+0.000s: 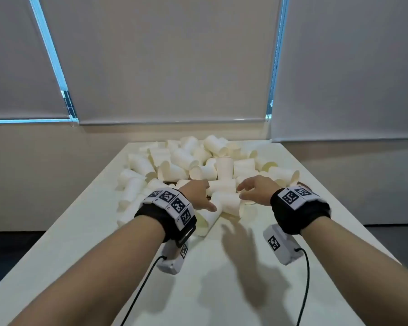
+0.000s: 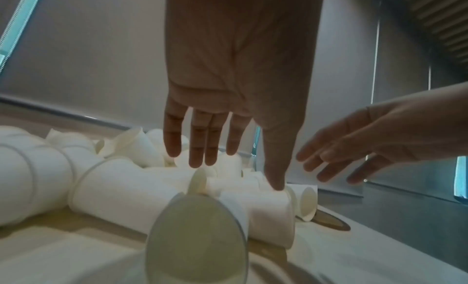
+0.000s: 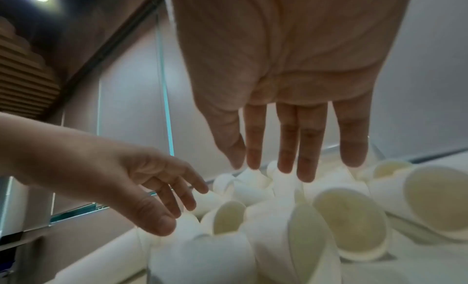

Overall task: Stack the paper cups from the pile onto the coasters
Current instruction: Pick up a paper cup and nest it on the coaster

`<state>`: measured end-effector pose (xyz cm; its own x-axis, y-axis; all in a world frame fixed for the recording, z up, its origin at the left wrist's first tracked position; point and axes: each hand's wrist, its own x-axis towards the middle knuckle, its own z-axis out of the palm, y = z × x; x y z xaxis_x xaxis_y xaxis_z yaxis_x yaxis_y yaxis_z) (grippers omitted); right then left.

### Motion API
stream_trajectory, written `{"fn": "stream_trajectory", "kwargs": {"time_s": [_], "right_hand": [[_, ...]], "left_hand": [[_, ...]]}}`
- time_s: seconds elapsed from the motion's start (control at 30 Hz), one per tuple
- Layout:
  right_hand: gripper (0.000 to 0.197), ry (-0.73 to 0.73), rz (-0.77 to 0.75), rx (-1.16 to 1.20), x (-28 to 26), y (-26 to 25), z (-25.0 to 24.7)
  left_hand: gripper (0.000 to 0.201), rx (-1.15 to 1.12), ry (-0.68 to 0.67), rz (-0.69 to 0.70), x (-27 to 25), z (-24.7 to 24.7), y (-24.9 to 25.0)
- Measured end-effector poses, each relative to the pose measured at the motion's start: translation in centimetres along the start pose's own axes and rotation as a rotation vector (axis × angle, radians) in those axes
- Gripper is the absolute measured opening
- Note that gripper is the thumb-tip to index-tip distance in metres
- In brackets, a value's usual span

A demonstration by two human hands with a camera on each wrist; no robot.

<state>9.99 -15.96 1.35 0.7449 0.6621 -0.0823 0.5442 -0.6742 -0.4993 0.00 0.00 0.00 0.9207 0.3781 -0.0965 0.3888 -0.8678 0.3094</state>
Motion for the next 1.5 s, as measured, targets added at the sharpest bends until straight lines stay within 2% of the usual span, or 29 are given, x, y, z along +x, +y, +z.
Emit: {"fn": "stream_trajectory", "kwargs": {"time_s": [0.13, 0.37, 0.5, 0.6, 0.8, 0.9, 1.03, 1.13, 1.2, 1.3, 1.4, 1.5], "right_hand": [[0.035, 0.074, 0.064, 0.076, 1.4, 0.6, 1.9], [0.046, 0.136, 0.167, 0.232, 3.7, 1.9, 5.4], [0.031, 0.200, 0.206, 0.389, 4.7, 2.4, 6.3], [0.029, 0.227, 0.265, 0.502, 5.1, 2.7, 5.6], [0.039, 0.205, 0.374, 0.669, 5.8, 3.5, 3.4], [0.041, 0.187, 0.398, 0.835, 6.2, 4.1, 3.0], [0.040, 0.165, 0.390, 0.925, 5.9, 4.4, 2.3], [0.040, 0.143, 0.395, 1.056, 5.6, 4.6, 2.1], [0.040, 0.098, 0.377, 1.148, 5.1, 3.9, 1.9], [0.034, 0.041, 0.297, 1.155, 5.1, 3.4, 1.5], [0.030, 0.026, 0.255, 1.124, 5.2, 3.8, 0.8], [0.022, 0.037, 0.324, 0.898, 5.8, 4.8, 0.1]], "left_hand": [[0.074, 0.014, -0.046, -0.011, 1.1, 2.2, -0.4], [0.083, 0.026, -0.094, -0.098, 2.4, 6.3, -1.6], [0.088, -0.068, -0.077, -0.098, 2.6, 5.6, -2.0], [0.093, -0.214, 0.036, -0.093, 2.3, 3.6, -1.8], [0.066, -0.765, 0.482, -0.025, 2.9, 1.1, -0.5], [0.065, -1.051, 0.559, -0.033, 3.6, 1.4, 0.6], [0.068, -1.330, 0.562, -0.033, 4.7, 2.2, 1.9], [0.071, -1.471, 0.498, 0.027, 5.4, 2.4, 2.9], [0.068, -1.424, 0.409, 0.045, 5.6, 2.8, 3.7], [0.076, -1.256, 0.291, 0.041, 5.7, 4.0, 5.1], [0.078, -1.297, 0.261, -0.051, 6.2, 4.8, 5.7], [0.070, -1.347, 0.220, -0.115, 6.5, 4.8, 5.7]]}}
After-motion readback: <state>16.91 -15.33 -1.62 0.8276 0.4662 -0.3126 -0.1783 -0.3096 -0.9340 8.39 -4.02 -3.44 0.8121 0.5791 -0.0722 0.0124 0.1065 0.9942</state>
